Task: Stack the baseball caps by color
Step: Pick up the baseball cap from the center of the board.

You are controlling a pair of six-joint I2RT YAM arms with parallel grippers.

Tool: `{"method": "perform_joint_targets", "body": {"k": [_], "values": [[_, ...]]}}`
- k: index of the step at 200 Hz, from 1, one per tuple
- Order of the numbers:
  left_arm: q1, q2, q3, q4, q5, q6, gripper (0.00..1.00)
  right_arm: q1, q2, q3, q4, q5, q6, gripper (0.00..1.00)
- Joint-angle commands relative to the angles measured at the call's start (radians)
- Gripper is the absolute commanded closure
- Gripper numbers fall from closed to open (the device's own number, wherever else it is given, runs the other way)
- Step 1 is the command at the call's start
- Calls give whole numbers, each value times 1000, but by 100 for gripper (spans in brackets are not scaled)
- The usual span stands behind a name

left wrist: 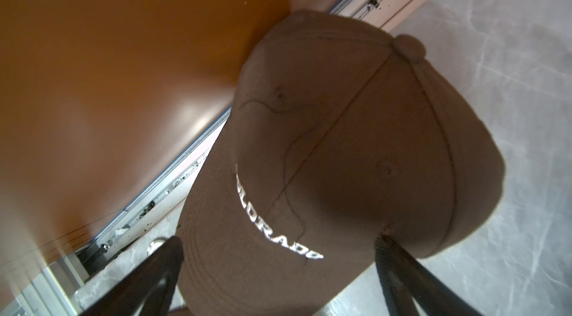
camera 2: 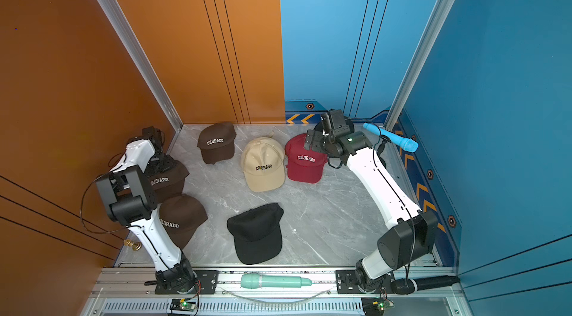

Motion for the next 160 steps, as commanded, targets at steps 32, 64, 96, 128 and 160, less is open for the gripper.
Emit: {"method": "perform_joint_targets", "body": {"k": [32, 64, 96, 128, 160], "values": [[12, 66, -19, 10, 44, 17, 0, 1, -6, 27, 3, 32, 17, 0], [13, 88, -13, 21, 54, 17, 10, 2, -18, 25, 1, 50, 22, 0], [13, 100, -20, 27, 58, 18, 27, 3, -29, 21, -1, 69, 26, 0], [12, 103, -37, 41, 60, 18, 49, 2, -33, 20, -5, 80, 29, 0], [13, 112, -45, 49, 65, 18, 73, 1, -35, 27, -10, 88, 31, 0]]}}
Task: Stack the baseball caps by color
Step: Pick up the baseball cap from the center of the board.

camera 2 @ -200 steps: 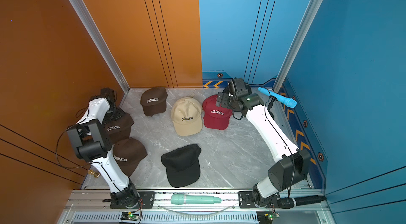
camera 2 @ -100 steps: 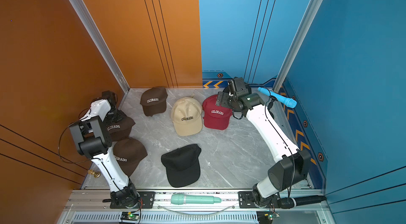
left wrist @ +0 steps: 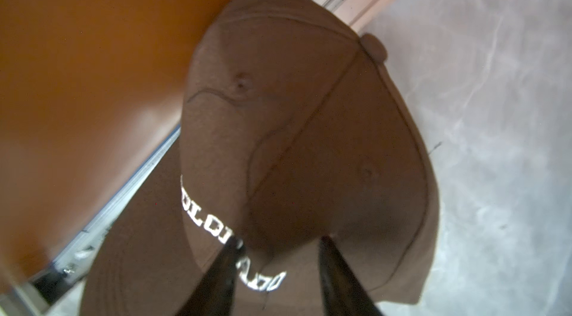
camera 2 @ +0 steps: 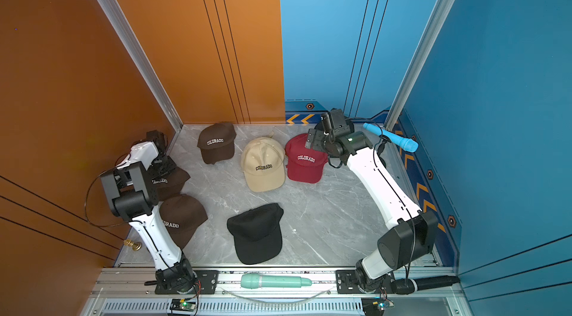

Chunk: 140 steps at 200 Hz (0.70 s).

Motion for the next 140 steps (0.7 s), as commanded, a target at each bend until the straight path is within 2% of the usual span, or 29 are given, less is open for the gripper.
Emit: {"method": "perform_joint_targets", "body": {"k": [1, 36, 86, 140], "values": [[11, 47, -31, -13, 9, 1, 74, 0, -36, 25, -10, 36, 17, 0], [12, 58, -40, -6, 16, -5, 100, -6, -44, 25, -20, 39, 18, 0], [-10, 37, -70, 1, 20, -2, 100, -7, -50, 20, -26, 40, 23, 0], [-74, -73, -105, 0, 26, -5, 100, -9, -56, 15, -26, 29, 15, 0]]}}
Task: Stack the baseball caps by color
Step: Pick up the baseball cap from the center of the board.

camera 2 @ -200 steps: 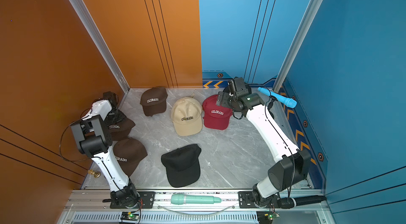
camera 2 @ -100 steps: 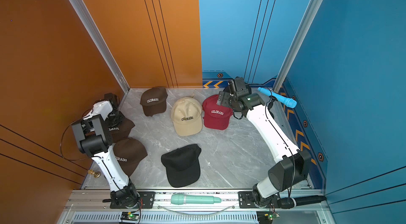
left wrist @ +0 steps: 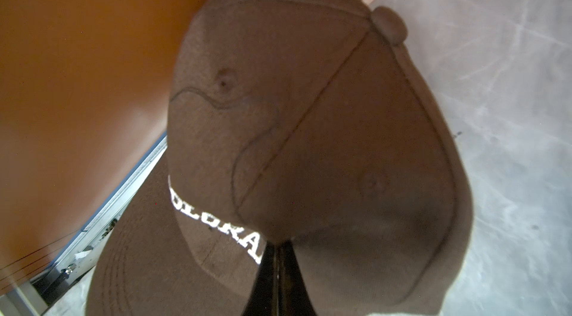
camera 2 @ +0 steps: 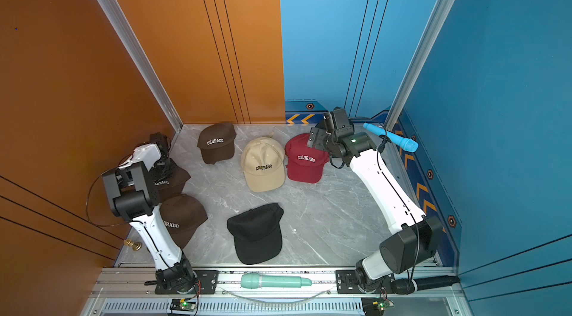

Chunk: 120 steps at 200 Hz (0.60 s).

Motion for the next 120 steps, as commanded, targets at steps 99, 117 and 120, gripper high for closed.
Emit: {"method": "perform_joint_targets", "body": {"k": [99, 117, 120], "values": [[-192, -107, 8, -43, 76, -62, 100, -60, -129, -80, -8, -40, -2, 0], [-210, -127, 21, -52, 72, -64, 100, -70, -161, -106, -10, -43, -2, 0], [-214, -130, 26, -55, 72, -66, 100, -70, -166, -111, -10, -43, -2, 0]]}}
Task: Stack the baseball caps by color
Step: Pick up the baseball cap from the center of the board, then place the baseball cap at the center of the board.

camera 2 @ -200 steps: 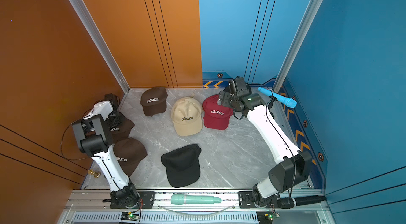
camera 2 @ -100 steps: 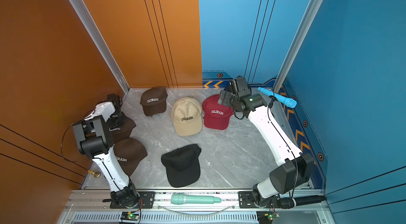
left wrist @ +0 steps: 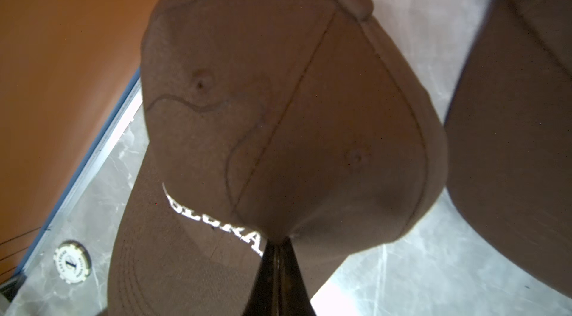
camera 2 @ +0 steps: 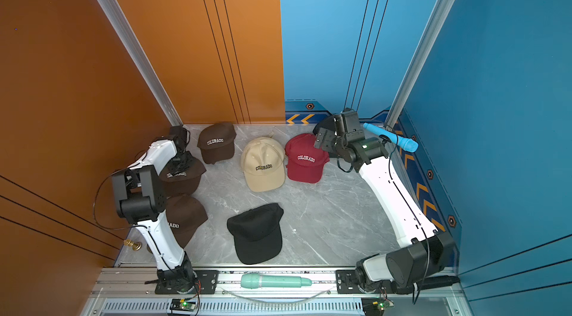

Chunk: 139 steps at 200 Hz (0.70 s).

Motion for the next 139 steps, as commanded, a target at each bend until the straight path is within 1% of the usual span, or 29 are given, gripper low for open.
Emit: {"method": "perform_joint_targets", "body": {"k": [1, 34, 105, 139], "values": [[-31, -48, 37, -42, 41, -19, 100, -15, -48, -37, -11, -16, -2, 0], [-73, -77, 60, -71, 60, -33, 100, -35, -105, -86, -11, -23, -2, 0], [-221, -141, 12, -85, 60, -102, 100, -81, -219, -208, 5, -57, 10, 0], [-272, -124, 6, -86, 42, -123, 100, -105, -271, -248, -3, -74, 11, 0]]}}
